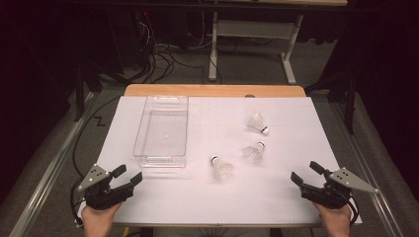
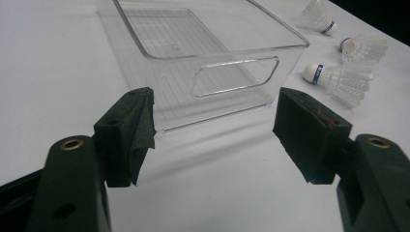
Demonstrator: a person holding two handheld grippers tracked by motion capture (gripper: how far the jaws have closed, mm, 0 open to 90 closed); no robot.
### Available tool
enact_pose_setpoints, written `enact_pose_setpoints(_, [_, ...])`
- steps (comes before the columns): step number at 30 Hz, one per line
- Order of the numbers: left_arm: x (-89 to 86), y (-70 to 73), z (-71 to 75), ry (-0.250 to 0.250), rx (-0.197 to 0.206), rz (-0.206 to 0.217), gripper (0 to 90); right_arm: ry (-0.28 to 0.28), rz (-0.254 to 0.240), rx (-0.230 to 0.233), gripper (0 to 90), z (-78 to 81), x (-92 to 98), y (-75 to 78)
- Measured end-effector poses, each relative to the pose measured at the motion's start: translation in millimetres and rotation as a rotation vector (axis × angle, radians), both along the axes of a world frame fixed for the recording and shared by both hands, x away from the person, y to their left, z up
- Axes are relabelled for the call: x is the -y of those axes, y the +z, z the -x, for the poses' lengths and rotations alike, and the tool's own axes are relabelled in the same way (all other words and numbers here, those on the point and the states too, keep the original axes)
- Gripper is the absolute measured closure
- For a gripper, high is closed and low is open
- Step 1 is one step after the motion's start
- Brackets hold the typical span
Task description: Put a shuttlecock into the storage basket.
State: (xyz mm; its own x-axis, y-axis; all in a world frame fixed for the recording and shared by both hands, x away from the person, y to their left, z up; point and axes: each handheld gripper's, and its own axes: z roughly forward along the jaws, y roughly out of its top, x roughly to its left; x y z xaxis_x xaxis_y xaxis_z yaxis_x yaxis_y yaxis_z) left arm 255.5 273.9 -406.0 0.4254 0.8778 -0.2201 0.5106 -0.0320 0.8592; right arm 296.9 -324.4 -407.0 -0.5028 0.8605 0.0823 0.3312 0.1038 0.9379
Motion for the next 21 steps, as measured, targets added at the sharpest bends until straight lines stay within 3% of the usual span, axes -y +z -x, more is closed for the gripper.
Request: enact_pose_setpoints(21, [0.1, 0.3, -3.4, -0.005, 0.009, 0.002, 32.1, 0.0, -0.004, -0.006, 17.5, 0.0, 0.4, -0.8])
